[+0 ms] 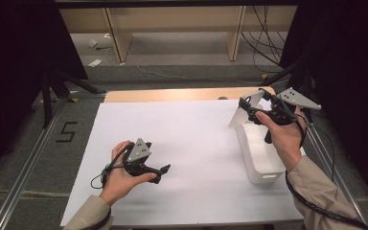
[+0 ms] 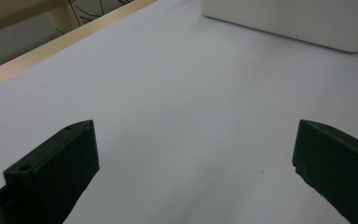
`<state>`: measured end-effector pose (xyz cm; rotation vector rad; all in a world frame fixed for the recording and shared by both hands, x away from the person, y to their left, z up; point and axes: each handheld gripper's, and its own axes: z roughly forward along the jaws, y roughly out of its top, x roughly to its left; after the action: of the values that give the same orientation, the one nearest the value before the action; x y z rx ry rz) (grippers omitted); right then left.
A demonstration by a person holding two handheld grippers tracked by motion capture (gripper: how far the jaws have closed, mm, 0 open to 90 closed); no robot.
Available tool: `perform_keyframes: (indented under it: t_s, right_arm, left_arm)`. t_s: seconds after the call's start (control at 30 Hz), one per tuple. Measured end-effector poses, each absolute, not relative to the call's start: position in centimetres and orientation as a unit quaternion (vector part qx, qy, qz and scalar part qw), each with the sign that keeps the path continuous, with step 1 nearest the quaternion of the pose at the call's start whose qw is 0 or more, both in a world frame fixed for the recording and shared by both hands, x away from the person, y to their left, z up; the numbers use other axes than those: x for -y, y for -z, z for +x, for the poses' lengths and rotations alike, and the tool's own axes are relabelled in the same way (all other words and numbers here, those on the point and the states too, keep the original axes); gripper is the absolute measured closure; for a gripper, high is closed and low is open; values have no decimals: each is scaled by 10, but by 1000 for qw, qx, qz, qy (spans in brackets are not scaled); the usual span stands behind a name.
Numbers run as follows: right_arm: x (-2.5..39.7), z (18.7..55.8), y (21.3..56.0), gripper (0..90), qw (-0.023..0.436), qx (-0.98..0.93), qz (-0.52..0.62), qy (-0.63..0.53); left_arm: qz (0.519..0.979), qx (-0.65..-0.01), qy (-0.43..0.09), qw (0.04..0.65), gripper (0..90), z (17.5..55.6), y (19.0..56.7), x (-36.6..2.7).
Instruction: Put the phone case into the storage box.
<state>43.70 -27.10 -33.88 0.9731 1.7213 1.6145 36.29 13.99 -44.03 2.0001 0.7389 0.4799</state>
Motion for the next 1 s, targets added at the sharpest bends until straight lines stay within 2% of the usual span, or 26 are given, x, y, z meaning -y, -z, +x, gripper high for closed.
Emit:
perform_keyframes:
  t_s: [1.0]
  right_arm:
    - [289,441,337,177,314,-632,387,-594]
  left_arm:
    - [811,-302,-194,462,0,363,440,-140]
